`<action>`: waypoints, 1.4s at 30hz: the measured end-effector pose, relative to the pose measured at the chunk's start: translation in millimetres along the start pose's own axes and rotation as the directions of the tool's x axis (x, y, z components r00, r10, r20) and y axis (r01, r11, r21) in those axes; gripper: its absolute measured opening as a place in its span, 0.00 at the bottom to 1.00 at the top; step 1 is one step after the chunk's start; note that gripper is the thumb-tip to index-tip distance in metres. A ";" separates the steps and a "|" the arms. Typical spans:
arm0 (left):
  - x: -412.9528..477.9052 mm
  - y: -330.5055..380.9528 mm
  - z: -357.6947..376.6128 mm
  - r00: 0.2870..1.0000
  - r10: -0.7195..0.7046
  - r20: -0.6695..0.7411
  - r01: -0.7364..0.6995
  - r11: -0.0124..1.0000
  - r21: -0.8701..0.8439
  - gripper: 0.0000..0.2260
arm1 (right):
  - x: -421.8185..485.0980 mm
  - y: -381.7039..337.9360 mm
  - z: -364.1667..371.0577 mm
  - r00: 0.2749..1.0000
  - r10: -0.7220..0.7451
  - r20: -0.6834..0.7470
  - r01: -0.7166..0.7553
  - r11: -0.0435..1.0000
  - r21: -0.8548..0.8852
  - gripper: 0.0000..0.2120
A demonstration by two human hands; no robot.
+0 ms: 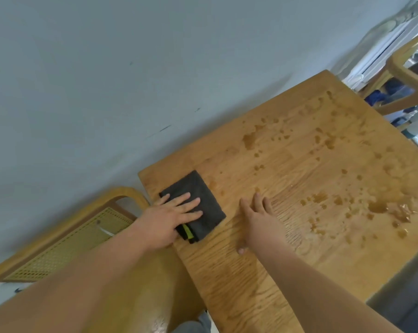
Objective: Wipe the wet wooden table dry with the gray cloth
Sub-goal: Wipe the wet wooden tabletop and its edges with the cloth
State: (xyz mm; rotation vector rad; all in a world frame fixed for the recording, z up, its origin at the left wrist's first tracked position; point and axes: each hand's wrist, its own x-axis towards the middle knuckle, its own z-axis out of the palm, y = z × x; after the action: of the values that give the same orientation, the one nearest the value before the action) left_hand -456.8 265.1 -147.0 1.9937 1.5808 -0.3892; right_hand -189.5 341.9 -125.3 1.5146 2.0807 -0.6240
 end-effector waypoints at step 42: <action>18.2 24.3 0.5 0.793 -0.533 -0.294 0.421 0.829 -0.368 0.31 | 1.3 -4.5 2.2 0.999 0.037 0.035 -0.037 0.999 0.007 0.69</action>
State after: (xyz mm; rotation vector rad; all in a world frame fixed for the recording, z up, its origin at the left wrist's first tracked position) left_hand -428.7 275.6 -151.3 1.4800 2.2640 0.0634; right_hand -193.9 340.2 -127.5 1.5321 2.0220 -0.6406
